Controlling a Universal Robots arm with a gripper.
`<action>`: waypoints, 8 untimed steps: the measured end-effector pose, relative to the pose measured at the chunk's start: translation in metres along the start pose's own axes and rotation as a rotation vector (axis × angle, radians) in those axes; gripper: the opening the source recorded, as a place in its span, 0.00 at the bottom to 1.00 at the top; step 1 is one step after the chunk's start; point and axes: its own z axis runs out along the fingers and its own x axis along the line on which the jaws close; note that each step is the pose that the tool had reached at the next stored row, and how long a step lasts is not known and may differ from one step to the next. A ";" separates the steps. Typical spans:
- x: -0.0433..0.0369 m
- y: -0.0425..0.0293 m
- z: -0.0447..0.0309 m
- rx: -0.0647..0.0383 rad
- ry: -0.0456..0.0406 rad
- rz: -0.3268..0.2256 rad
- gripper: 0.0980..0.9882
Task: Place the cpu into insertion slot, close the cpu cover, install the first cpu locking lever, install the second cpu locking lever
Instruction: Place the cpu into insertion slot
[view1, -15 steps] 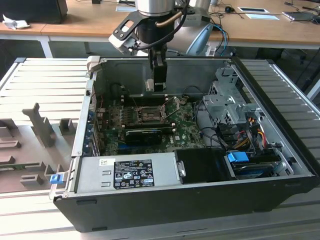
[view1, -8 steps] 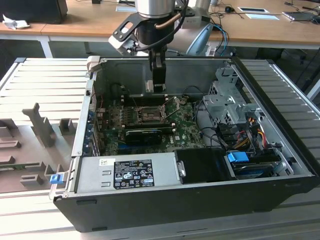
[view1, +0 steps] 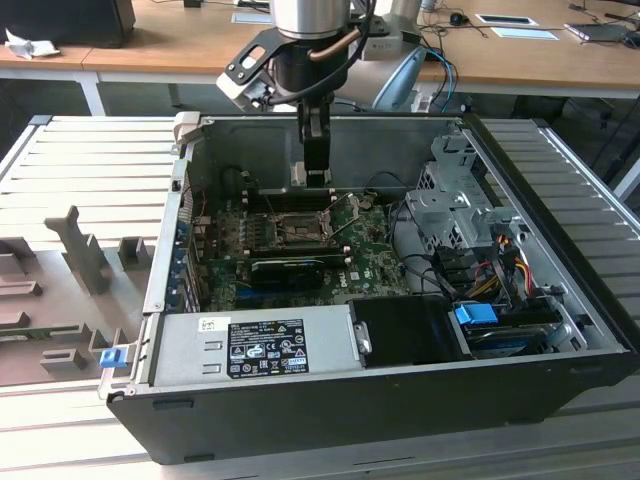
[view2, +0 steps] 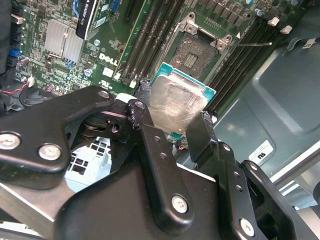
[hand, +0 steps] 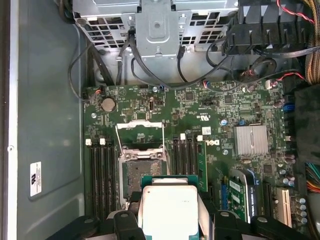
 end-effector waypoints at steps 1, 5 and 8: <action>0.0000 0.0000 0.0003 0.000 0.0000 0.002 0.48; 0.0000 -0.0005 0.0054 0.000 -0.0001 0.003 0.48; 0.0004 -0.0011 0.0111 0.000 -0.0013 -0.005 0.48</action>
